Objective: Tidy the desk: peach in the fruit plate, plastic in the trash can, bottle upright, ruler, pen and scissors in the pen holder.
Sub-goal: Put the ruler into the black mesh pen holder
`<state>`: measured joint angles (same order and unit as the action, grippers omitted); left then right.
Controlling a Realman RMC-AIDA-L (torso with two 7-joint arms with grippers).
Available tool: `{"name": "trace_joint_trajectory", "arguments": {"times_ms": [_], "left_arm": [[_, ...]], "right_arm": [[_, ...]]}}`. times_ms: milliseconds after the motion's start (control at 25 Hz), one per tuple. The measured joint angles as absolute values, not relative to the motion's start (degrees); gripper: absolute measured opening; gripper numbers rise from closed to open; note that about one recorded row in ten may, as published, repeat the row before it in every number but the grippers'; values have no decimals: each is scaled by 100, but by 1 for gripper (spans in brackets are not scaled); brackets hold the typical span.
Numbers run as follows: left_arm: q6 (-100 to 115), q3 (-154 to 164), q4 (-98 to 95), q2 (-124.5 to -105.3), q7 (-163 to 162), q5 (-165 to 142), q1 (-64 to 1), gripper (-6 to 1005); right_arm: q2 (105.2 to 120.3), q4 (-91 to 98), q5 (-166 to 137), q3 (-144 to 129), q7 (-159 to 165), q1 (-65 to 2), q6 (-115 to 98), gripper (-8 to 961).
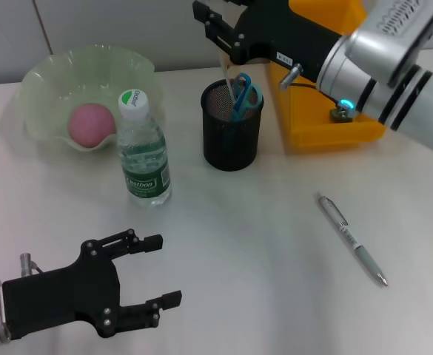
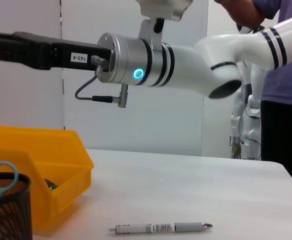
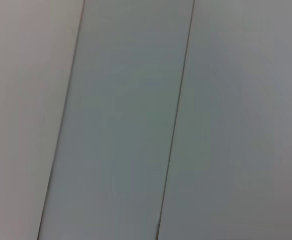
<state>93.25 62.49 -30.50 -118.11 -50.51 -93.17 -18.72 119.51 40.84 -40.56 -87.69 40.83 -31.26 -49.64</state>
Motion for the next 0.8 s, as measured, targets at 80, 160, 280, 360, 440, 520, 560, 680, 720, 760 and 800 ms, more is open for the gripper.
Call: {"name": "trace_joint_trajectory", "arguments": {"times_ms": [80,160,280,360,440,520,560,680,720,760,800], "left_arm": [[9325,6249,-3050,-11813,-5052,-9316,-1876,797],[9325,6249,-3050,-11813,-5053,-9315,-1876,798],[9325,6249,-3049,-11813,-5053,-9315,-1865,798],[9325,6249,-3050,-11813,-5054,-9316,-1860,798],[9325,6249,-3050,-11812,-5053,-9319,-1856,798],[9325,6249,-3050,-11812,-5052,-9320,-1853,797],[9325,6249,-3050,-11812,-5051,-9321,-1853,797],[9325,6249,-3050,-11812,-5050,-9321,-1855,797],[9325,6249,-3050,-11812,-5050,-9322,-1857,797],[9325,6249,-3050,-11812,-5049,-9323,-1859,798],[9325,6249,-3050,-11812,-5049,-9323,-1859,798]], "right_arm": [[11952,3741,-3646,-8773,3686,-3206,-5298,398],[11953,3482,-3342,-8779,3444,-3257,-5527,399],[11953,3318,-3219,-8784,3417,-3281,-5591,400],[11952,3233,-3216,-8777,3420,-3288,-5592,401],[11955,3161,-3215,-8785,3425,-3297,-5593,402],[11958,3117,-3213,-8810,3434,-3304,-5594,403],[11958,3105,-3213,-8819,3438,-3305,-5595,404],[11958,3090,-3210,-8825,3445,-3295,-5597,405],[11958,3084,-3209,-8826,3448,-3288,-5598,406],[11958,3078,-3208,-8825,3451,-3286,-5598,419],[11958,3071,-3208,-8826,3453,-3285,-5599,432]]}}
